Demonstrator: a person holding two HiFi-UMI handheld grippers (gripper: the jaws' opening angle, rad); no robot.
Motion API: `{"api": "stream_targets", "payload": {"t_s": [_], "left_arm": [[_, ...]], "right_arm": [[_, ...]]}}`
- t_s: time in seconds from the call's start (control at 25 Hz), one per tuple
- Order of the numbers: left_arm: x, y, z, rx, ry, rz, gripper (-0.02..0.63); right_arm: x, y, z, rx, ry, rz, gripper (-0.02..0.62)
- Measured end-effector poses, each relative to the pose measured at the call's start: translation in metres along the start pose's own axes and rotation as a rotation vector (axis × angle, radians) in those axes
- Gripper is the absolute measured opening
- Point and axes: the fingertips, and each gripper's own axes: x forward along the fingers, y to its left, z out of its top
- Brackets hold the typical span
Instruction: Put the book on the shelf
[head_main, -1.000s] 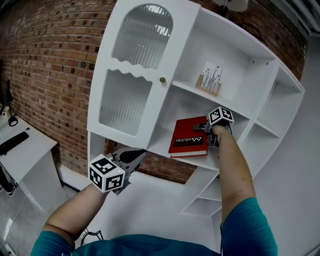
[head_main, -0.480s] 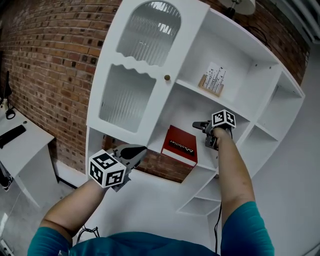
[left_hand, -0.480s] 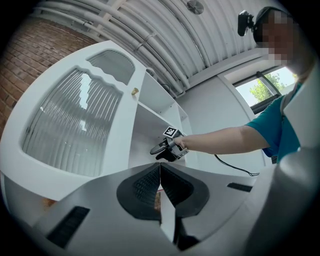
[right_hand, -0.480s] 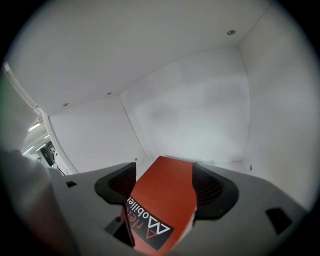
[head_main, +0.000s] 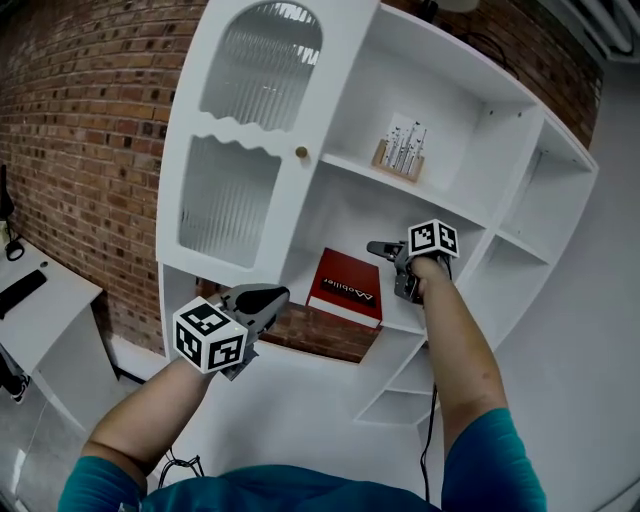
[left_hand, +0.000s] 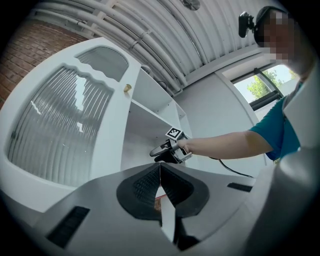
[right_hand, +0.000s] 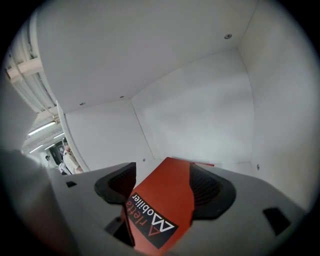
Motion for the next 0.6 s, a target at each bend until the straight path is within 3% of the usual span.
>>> {"api": "stream_targets", "payload": {"t_s": [0.6], "left_arm": [[0.021, -0.008, 0.005, 0.035, 0.016, -0.01, 0.017]], "right_arm": [[-0.031, 0.014, -0.022, -0.029, -0.088, 0.138, 0.321]]}}
